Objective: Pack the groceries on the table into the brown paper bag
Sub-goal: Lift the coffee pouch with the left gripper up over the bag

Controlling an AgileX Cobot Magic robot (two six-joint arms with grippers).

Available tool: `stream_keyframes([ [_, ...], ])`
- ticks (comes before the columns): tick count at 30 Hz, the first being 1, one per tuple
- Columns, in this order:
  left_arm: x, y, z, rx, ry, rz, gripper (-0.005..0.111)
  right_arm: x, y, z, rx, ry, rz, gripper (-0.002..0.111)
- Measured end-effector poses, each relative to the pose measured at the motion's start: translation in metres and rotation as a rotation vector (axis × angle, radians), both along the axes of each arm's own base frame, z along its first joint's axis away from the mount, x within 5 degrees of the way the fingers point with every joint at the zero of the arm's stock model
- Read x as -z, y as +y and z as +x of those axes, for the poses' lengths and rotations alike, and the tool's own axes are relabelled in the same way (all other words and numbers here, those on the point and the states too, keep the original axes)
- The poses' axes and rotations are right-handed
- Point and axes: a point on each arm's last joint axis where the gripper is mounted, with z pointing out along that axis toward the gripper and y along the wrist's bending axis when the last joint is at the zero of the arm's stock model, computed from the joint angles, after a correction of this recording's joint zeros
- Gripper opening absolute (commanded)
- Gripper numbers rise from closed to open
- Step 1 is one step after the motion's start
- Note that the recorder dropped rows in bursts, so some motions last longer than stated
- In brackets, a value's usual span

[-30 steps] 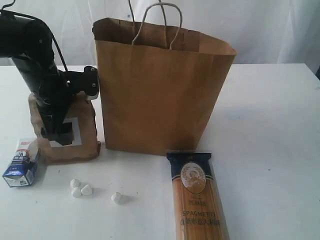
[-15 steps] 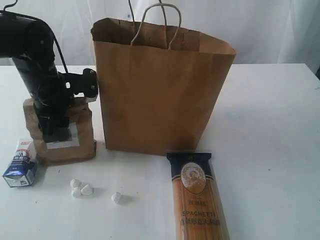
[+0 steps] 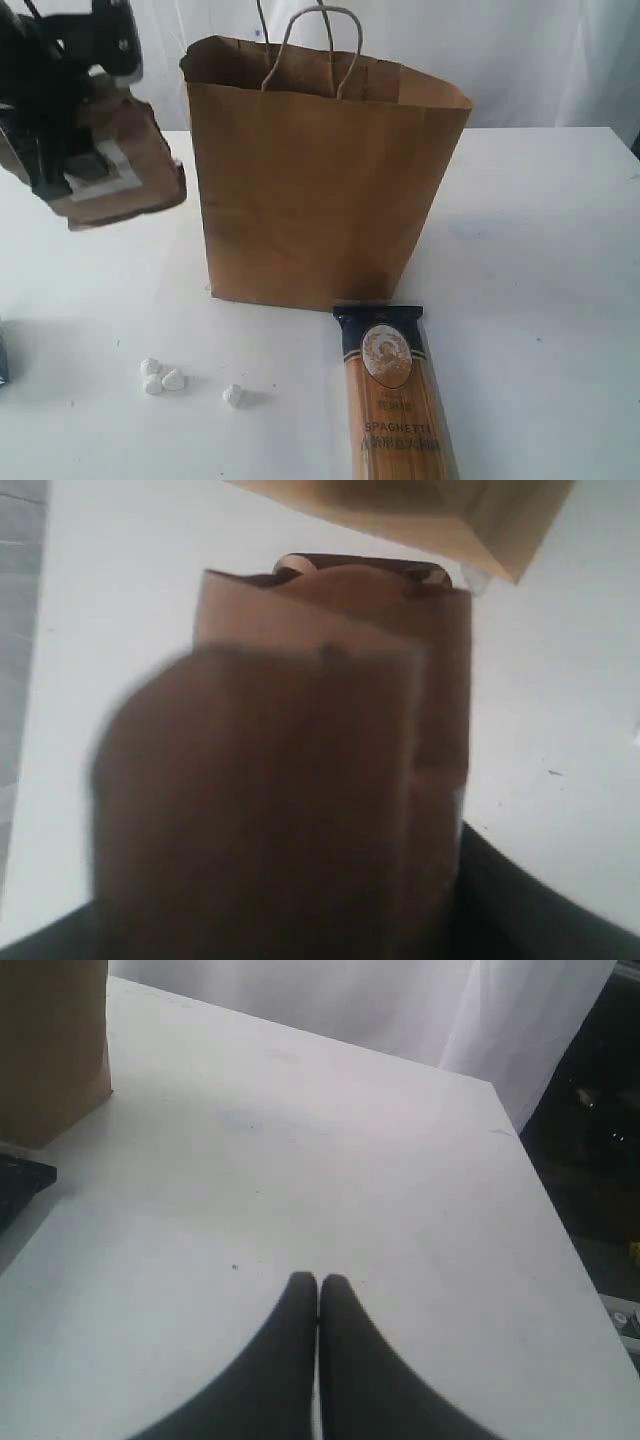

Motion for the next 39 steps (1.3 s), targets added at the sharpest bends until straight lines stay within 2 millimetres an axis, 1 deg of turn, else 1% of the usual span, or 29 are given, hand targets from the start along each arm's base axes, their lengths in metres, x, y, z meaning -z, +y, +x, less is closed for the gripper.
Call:
stream_keyframes([
  [5,-0.047,0.009,-0.03,-0.015,-0.182,-0.114,0.0,0.0,0.0,0.0,0.0,0.0,0.0,0.0],
  [6,-0.059,0.011,-0.038,-0.015,-0.241,-0.156,0.0,0.0,0.0,0.0,0.0,0.0,0.0,0.0],
  [8,-0.076,0.013,-0.048,-0.011,-0.328,-0.219,0.0,0.0,0.0,0.0,0.0,0.0,0.0,0.0],
  [10,-0.094,0.013,-0.061,-0.007,-0.409,-0.332,0.0,0.0,0.0,0.0,0.0,0.0,0.0,0.0],
  [12,-0.109,0.01,-0.074,-0.004,-0.447,-0.486,0.0,0.0,0.0,0.0,0.0,0.0,0.0,0.0],
  [15,-0.126,0.002,-0.089,0.041,-0.452,-0.711,0.0,0.0,0.0,0.0,0.0,0.0,0.0,0.0],
  [18,-0.134,-0.006,-0.093,0.132,-0.477,-0.815,0.0,0.0,0.0,0.0,0.0,0.0,0.0,0.0],
  [22,-0.14,-0.015,-0.084,0.186,-0.517,-0.943,0.0,0.0,0.0,0.0,0.0,0.0,0.0,0.0],
  [25,-0.138,-0.024,-0.07,0.221,-0.531,-1.013,0.0,0.0,0.0,0.0,0.0,0.0,0.0,0.0],
  [28,-0.13,-0.035,-0.055,0.299,-0.561,-1.025,0.0,0.0,0.0,0.0,0.0,0.0,0.0,0.0],
  [32,-0.123,-0.045,-0.042,0.413,-0.617,-1.03,0.0,0.0,0.0,0.0,0.0,0.0,0.0,0.0],
  [35,-0.117,-0.051,-0.034,0.413,-0.556,-1.118,0.0,0.0,0.0,0.0,0.0,0.0,0.0,0.0],
  [39,-0.106,-0.058,-0.024,0.428,-0.5,-1.14,0.0,0.0,0.0,0.0,0.0,0.0,0.0,0.0],
])
